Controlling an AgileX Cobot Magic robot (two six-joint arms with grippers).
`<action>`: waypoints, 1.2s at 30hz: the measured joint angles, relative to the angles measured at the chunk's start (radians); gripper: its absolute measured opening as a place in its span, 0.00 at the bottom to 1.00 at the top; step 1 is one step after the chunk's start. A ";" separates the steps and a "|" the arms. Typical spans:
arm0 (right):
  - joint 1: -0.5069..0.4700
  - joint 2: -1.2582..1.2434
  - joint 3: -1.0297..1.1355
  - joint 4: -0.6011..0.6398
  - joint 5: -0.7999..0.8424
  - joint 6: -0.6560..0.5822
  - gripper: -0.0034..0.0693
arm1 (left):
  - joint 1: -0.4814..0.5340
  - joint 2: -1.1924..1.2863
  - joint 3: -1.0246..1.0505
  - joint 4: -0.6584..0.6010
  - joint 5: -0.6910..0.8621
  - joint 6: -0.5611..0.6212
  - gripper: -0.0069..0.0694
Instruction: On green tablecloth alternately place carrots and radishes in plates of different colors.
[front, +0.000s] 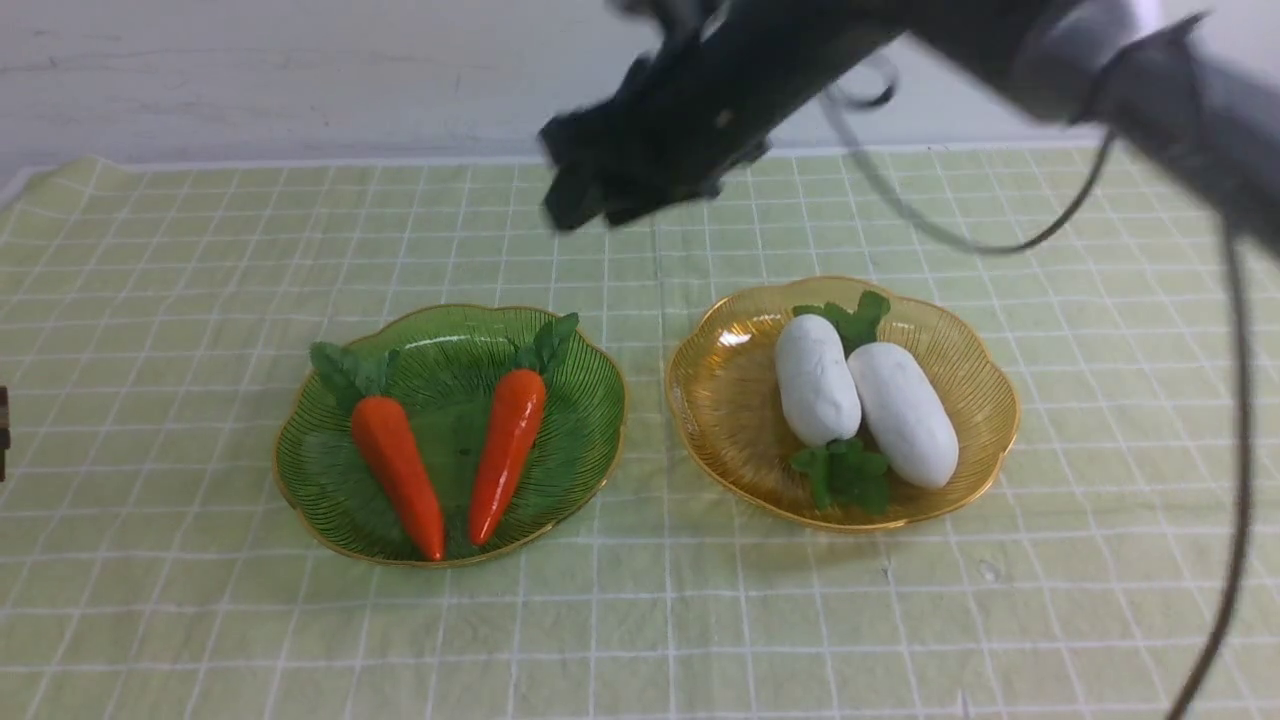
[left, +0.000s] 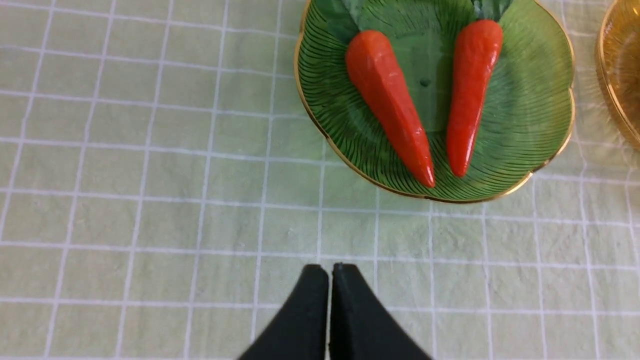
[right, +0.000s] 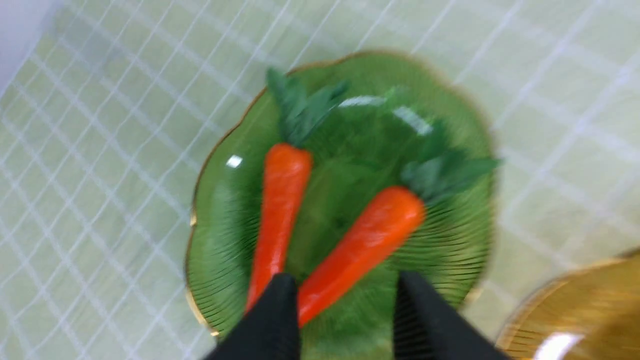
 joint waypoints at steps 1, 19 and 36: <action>-0.025 -0.049 -0.004 -0.046 0.008 0.016 0.18 | 0.000 0.000 0.000 -0.018 0.000 0.011 0.08; -0.192 -1.112 0.863 -0.445 -0.431 0.159 0.03 | -0.187 0.000 0.058 -0.162 -0.055 0.181 0.08; -0.192 -1.887 1.878 -0.403 -1.416 0.163 0.03 | -0.340 -0.030 0.072 -0.146 -0.133 0.195 0.08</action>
